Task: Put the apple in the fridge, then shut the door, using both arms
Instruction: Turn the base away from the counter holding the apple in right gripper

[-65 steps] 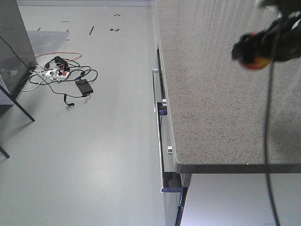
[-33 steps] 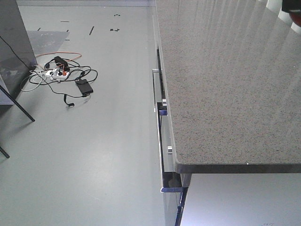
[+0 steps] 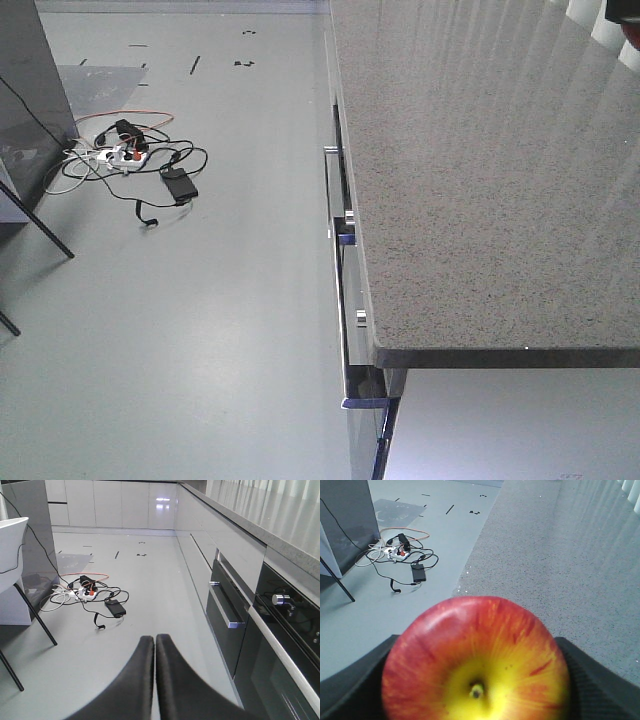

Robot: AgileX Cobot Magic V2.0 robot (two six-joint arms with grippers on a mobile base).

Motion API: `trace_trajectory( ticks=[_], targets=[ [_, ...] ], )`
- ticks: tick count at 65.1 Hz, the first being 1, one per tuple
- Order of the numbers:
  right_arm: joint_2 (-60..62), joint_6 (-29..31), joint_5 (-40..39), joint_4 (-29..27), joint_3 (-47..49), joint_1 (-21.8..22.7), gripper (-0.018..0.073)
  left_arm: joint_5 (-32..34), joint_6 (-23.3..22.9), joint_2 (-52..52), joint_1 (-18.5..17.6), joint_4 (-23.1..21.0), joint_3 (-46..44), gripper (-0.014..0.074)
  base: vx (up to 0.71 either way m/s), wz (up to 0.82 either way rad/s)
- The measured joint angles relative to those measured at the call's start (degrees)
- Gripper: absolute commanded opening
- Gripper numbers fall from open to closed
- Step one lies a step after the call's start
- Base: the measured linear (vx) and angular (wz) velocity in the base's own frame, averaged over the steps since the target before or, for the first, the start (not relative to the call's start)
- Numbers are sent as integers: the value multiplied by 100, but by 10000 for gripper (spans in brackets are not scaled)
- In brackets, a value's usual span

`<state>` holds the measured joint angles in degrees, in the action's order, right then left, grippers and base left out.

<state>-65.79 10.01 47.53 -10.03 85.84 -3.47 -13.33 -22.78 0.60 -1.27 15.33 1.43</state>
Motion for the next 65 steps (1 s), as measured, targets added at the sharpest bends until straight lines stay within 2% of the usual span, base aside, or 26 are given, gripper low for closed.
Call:
trace_trajectory(
  ticks=[65],
  targets=[
    [0,0,41,0,0,0,203,0,0,0,0,0,0,-7,-1,2]
  ],
)
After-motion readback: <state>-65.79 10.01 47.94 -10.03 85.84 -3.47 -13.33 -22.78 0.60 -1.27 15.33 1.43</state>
